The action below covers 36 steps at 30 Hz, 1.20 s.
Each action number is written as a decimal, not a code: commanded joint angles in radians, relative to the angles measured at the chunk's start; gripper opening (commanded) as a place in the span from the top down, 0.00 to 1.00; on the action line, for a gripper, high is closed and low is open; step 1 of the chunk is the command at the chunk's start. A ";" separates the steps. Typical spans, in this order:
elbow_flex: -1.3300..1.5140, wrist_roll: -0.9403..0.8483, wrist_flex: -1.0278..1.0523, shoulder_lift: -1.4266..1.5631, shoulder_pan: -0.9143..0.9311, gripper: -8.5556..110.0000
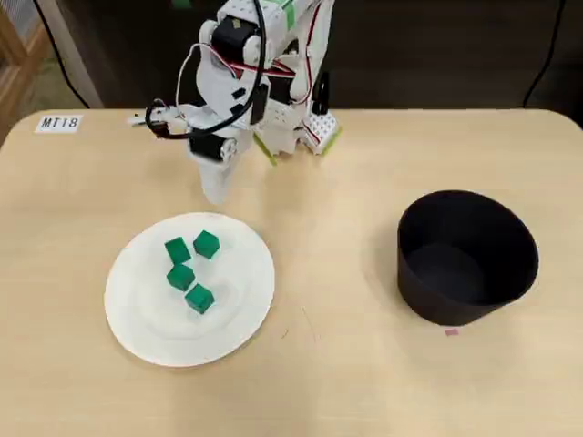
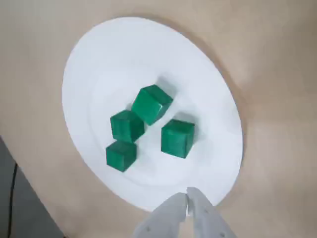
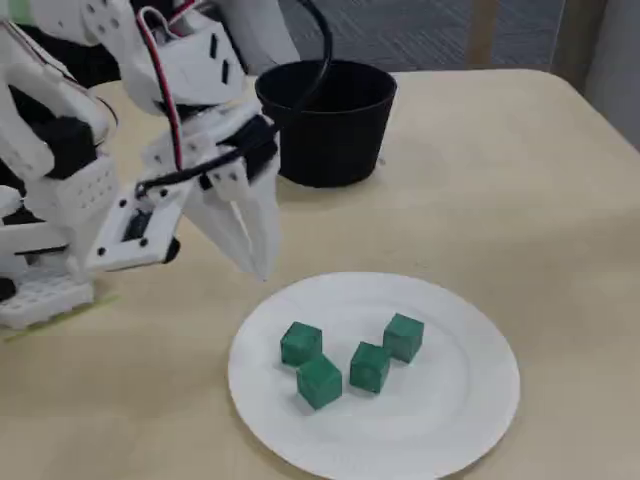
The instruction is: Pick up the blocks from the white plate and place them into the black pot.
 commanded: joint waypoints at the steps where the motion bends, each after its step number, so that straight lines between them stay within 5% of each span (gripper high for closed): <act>1: -0.103 0.018 0.009 -0.054 0.029 0.95; 11: -0.167 0.008 0.003 -0.204 0.072 0.66; 36: -0.373 0.104 -0.066 -0.624 0.066 0.66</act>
